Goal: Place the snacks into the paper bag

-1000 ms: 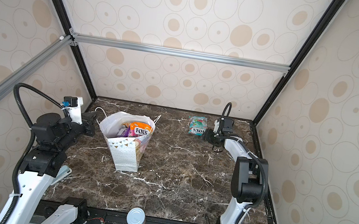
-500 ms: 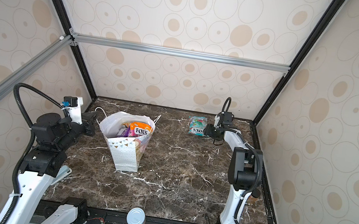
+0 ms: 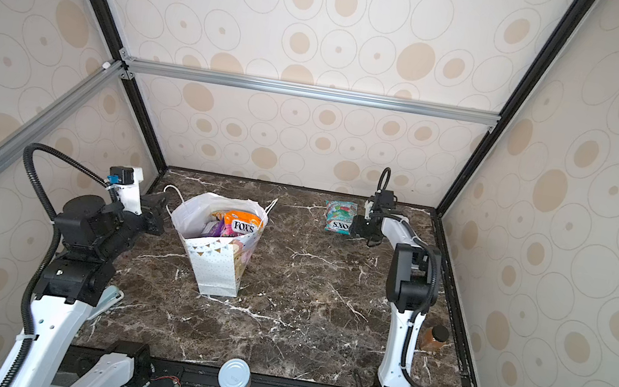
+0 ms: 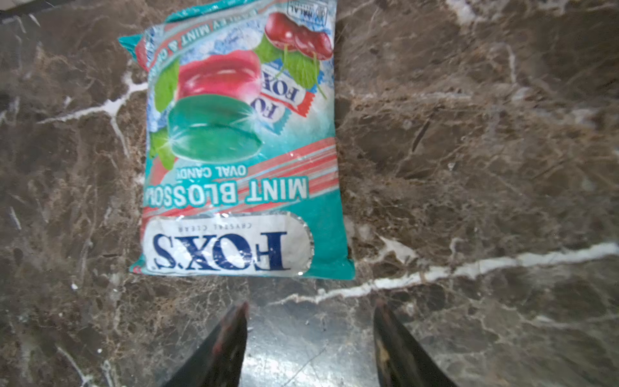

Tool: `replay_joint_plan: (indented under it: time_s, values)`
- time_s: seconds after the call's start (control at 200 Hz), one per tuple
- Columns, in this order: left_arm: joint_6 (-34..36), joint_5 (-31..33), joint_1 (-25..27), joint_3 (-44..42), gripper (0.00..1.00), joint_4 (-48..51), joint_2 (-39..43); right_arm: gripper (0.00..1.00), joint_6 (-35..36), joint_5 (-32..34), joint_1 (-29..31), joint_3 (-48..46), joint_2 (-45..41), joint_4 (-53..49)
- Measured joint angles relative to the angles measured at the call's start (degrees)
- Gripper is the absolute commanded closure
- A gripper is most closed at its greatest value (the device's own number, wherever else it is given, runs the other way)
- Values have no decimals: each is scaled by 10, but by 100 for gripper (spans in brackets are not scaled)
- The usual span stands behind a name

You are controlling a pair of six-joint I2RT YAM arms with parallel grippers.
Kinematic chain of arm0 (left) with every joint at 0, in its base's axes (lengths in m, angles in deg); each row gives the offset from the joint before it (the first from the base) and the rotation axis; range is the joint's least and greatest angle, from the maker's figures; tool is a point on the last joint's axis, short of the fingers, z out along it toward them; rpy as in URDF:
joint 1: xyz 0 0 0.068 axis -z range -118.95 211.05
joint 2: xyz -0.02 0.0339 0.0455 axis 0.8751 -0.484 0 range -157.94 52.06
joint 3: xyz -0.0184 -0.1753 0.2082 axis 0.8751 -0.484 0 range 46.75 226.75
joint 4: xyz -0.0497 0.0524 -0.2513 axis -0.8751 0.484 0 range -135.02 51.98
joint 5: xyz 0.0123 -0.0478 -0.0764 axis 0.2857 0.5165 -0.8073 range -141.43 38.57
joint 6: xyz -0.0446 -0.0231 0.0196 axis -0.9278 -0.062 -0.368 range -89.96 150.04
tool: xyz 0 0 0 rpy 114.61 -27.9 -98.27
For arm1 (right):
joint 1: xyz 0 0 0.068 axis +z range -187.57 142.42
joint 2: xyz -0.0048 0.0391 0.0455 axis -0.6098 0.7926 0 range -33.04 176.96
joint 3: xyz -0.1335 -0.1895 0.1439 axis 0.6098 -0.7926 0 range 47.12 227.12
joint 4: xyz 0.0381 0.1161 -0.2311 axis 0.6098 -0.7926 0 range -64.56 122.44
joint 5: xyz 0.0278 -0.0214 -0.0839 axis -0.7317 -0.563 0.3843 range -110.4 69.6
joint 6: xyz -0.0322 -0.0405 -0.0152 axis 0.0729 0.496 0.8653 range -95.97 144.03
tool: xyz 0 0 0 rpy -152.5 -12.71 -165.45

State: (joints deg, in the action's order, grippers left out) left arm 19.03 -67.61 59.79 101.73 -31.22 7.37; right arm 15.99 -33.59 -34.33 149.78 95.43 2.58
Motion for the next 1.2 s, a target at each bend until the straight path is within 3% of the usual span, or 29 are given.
replay_joint_plan:
  time_s: [0.66,1.095,1.2]
  values:
    - [0,1,-1,0,100,0,0,41,16,-17,0,133,89,-92]
    - [0,1,-3,0,100,0,0,67,19,-41,0,166,111,-142]
    - [0,1,-3,0,100,0,0,80,16,-44,0,166,111,-143]
